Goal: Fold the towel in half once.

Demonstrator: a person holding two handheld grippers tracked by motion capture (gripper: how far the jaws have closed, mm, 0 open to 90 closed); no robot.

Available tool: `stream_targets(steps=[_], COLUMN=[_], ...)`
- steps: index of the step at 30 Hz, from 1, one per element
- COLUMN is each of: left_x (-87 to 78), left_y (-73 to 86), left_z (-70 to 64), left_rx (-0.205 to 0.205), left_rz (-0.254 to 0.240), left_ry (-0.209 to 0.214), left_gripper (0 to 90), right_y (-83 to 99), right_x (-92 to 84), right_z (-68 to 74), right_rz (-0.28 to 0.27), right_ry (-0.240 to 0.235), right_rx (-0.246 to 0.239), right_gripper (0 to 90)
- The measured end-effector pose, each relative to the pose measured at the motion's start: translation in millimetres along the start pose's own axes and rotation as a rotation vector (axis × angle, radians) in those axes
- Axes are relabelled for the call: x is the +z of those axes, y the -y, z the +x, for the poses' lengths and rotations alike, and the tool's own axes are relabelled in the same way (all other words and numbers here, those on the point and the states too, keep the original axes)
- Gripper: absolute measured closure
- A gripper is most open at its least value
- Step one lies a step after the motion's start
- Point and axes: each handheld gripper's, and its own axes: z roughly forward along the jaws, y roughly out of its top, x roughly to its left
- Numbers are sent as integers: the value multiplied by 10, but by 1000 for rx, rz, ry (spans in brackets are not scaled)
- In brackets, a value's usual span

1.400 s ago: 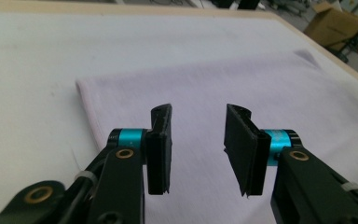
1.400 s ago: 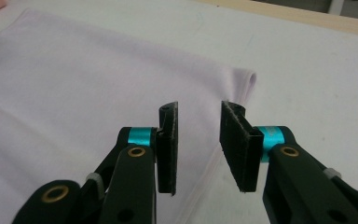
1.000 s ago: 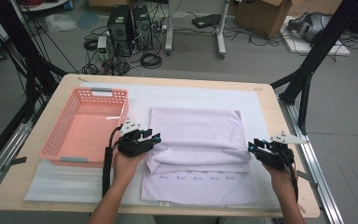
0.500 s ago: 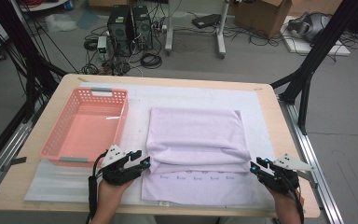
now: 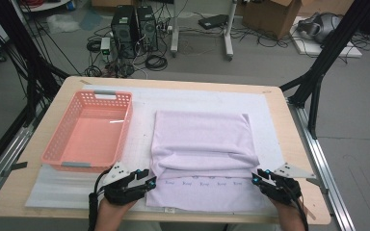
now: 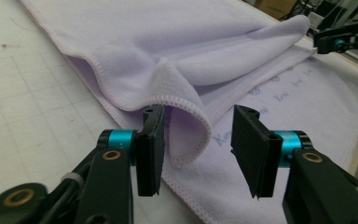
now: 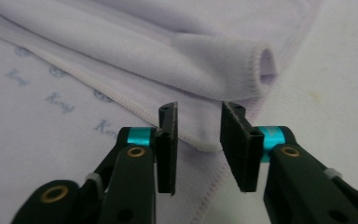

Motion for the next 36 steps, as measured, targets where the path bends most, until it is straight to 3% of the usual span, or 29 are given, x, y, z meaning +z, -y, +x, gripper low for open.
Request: stream_targets(steps=[3, 7, 9, 11, 12, 17, 25, 30, 36], left_x=[52, 151, 207, 206, 198, 88, -141, -205, -265], left_y=[-1, 9, 24, 15, 12, -3, 16, 85, 177], left_z=[-37, -91, -101, -102, -95, -65, -28, -95, -171], left_rx=[1, 17, 28, 22, 13, -26, -161, -183, -205], left_rz=[18, 72, 115, 109, 107, 75, -6, -1, 20], left_ry=[7, -18, -63, -88, -90, -53, 34, 44, 26], left_gripper=[520, 562, 696, 848, 863, 872, 871, 871, 867], right_y=[-3, 3, 8, 10, 11, 25, 83, 185, 303], right_x=[111, 111, 105, 100, 95, 12, -203, -373, -537], right_z=[33, 39, 37, 43, 47, 81, 133, 144, 231], right_rz=[56, 60, 60, 57, 57, 49, 27, 19, 34], right_ry=[25, 31, 33, 33, 35, 20, 16, 10, -1], right_rx=[-27, -20, -20, -20, -27, -43, -48, -27, -55], right_gripper=[687, 786, 818, 840, 845, 847, 849, 850, 851])
